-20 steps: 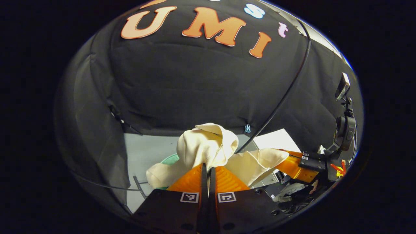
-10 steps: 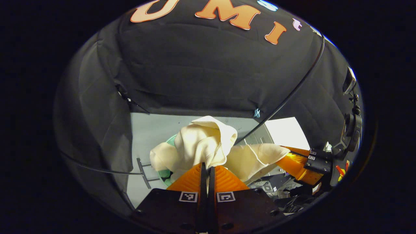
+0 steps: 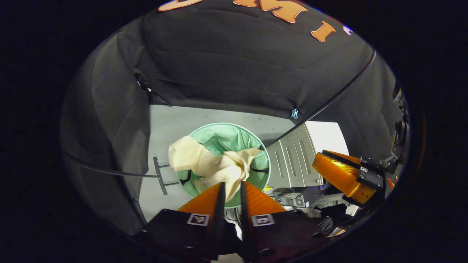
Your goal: Grasp the clothes on the hanger with both hands and then place them into the laundry hamper below.
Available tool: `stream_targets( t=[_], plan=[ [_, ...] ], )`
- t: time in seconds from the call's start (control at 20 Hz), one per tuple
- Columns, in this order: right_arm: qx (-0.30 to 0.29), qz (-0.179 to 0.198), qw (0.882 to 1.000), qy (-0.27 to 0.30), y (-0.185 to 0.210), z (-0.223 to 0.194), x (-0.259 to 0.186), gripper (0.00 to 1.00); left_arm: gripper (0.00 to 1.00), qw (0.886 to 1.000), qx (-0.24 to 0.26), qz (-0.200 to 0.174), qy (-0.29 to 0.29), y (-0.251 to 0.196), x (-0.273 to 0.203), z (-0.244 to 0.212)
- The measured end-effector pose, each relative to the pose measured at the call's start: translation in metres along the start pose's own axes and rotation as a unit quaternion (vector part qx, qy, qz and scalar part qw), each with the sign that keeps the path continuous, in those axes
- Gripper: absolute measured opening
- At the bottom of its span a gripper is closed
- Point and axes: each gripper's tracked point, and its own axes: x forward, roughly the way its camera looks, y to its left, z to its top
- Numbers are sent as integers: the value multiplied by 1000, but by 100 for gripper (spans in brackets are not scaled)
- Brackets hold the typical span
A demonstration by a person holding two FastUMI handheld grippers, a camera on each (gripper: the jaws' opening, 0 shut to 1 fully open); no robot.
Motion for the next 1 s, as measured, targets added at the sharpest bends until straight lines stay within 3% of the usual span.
stream_targets(
  t=[0.05,0.1,0.15,0.25,0.3,0.35,0.55,0.7,0.75,0.8,0.85,0.9,1.0],
  plan=[
    [0,0,1000,-1,-2,0,-3,45,60,1000,-4,0,0,2,-2,-2],
    [1,2,1000,-2,-2,0,-4,45,57,1000,-8,6,-1,6,-3,-5],
    [3,2,1000,-5,-2,0,-7,53,47,1000,-11,11,-2,9,-2,-6],
    [3,-6,1000,-11,-8,0,-15,64,69,1000,-18,17,-6,17,-9,-9],
    [4,-11,1000,-15,-11,0,-20,63,79,1000,-21,19,-8,21,-13,-10],
    [6,-15,1000,-21,-14,2,-24,75,90,999,-23,22,-12,24,-19,-9],
    [3,-42,998,-38,-34,9,-44,94,90,998,-31,13,-50,21,-35,3],
    [2,-60,997,-55,-53,17,-60,94,85,996,-41,12,-78,27,-54,11],
    [6,-69,995,-66,-60,23,-70,94,99,996,-39,16,-83,28,-61,15],
    [9,-75,994,-79,-66,30,-79,94,92,995,-36,14,-89,27,-71,16],
    [8,-80,992,-92,-71,39,-89,94,99,994,-32,13,-102,26,-82,23],
    [6,-87,991,-105,-77,50,-100,94,92,993,-26,13,-118,23,-94,33],
    [-3,-100,987,-130,-86,68,-123,94,92,988,-8,20,-153,22,-118,53]
  ],
)
